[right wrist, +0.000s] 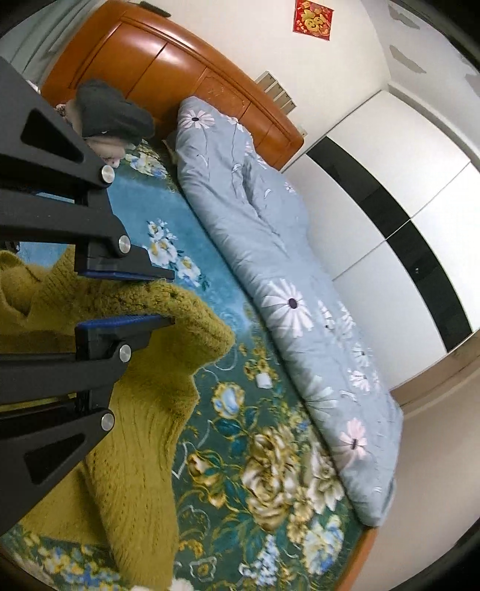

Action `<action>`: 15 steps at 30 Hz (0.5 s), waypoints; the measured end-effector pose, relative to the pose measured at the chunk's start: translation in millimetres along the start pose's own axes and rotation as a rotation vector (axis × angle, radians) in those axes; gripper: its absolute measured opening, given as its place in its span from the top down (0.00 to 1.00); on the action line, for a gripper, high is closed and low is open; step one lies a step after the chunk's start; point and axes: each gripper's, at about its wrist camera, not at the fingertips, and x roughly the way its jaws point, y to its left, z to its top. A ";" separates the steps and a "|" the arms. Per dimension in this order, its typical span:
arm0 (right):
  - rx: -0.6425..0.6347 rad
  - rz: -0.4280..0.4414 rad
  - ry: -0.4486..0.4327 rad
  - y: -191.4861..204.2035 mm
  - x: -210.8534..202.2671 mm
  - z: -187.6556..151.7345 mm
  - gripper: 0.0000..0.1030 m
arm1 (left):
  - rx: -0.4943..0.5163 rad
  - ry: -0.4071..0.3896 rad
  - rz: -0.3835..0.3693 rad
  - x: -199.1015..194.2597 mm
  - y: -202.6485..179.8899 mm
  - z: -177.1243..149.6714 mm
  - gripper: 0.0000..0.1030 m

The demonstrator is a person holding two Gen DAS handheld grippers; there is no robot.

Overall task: Fold clothes
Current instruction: 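Lift the sweater with both tools, holding it up to spread it open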

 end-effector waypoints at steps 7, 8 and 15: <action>0.003 0.011 -0.146 34.0 -50.8 12.8 0.85 | 0.068 -0.260 0.228 -95.5 -4.3 61.7 0.85; -0.003 0.024 -0.181 43.2 -60.9 15.5 0.85 | 0.095 -0.301 0.261 -111.1 -8.1 69.6 0.85; -0.063 0.118 -0.397 108.0 -120.5 24.4 0.85 | 0.312 -0.522 0.420 -212.4 -73.4 101.6 0.85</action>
